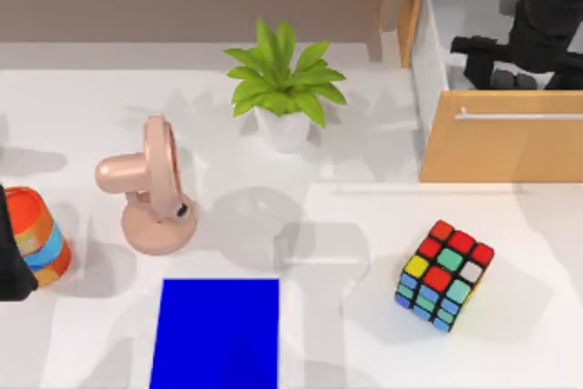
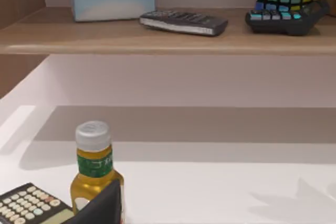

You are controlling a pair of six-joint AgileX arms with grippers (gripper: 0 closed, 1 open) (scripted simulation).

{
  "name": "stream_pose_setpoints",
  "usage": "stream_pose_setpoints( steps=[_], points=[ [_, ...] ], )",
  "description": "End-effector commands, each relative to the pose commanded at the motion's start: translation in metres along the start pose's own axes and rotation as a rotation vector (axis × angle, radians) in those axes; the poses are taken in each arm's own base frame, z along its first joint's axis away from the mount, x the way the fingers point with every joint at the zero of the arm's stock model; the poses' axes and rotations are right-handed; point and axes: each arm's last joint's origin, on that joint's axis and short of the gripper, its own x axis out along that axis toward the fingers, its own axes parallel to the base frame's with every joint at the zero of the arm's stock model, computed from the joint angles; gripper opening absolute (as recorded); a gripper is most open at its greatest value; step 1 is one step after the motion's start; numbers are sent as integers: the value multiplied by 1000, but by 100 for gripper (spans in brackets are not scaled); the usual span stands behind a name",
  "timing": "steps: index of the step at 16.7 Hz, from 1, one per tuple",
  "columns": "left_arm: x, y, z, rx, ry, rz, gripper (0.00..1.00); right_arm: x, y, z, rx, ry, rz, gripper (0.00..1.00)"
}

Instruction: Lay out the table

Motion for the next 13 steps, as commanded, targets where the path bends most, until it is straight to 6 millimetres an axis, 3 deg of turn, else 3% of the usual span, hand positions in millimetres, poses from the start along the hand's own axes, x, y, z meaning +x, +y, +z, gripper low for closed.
stream_pose_setpoints(
  steps=[3,7,10,13],
  points=[
    [0,0,0,0,0,0,100,-23,-5,-6,15,-13,20,0],
    [0,0,0,0,0,0,100,-80,-4,-16,56,-112,106,0],
    [0,0,0,0,0,0,100,-128,19,-39,60,-186,207,0],
    [0,0,0,0,0,0,100,-158,54,-79,39,-183,284,0]
  ],
)
